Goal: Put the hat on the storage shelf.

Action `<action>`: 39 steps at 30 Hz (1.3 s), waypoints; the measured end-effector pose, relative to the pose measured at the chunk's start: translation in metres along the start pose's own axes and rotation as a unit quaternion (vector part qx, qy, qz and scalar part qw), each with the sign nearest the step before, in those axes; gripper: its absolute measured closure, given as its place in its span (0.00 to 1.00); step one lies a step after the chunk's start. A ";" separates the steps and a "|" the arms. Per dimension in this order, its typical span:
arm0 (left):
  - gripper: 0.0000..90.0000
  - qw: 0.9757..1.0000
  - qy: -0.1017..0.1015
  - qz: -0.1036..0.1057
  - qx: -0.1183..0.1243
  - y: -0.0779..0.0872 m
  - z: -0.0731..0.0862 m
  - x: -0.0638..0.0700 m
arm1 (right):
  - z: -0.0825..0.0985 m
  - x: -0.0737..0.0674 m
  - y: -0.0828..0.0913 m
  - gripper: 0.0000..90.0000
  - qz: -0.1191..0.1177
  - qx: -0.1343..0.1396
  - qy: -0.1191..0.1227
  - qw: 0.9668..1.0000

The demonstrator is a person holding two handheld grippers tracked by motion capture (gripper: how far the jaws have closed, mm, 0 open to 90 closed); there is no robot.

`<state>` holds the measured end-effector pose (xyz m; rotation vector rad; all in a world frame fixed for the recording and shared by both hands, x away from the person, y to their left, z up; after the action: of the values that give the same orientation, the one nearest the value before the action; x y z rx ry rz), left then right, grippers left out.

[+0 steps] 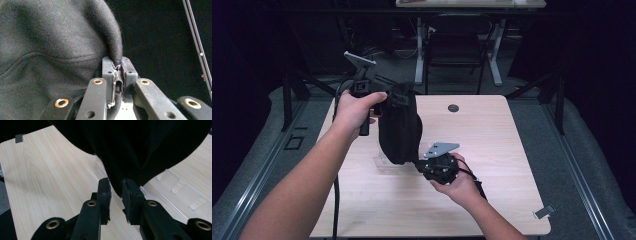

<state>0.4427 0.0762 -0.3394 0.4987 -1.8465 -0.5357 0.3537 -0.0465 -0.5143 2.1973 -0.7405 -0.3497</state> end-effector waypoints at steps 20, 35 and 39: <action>0.92 1.000 -0.003 0.000 0.000 -0.004 0.000 0.004 | -0.006 -0.004 -0.002 0.92 0.026 -0.007 0.024 0.999; 0.65 0.999 -0.012 0.030 0.022 0.001 -0.004 0.007 | -0.001 -0.005 0.000 0.95 0.053 -0.007 0.050 0.997; 0.62 0.999 -0.012 0.029 0.027 0.010 -0.003 0.004 | -0.001 -0.005 0.000 0.95 0.054 -0.005 0.050 0.997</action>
<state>0.4433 0.0814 -0.3301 0.4758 -1.8960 -0.4554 0.3500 -0.0429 -0.5138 2.1383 -0.7951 -0.1869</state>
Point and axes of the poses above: each handheld gripper's, and its own axes: y roughly backward along the jaws, z roughly out of its underside, x roughly to its right, the point moved 7 cm from there along -y, roughly forward along the jaws, and after that the axes turned 10 degrees about -x, right-handed, at the moved point
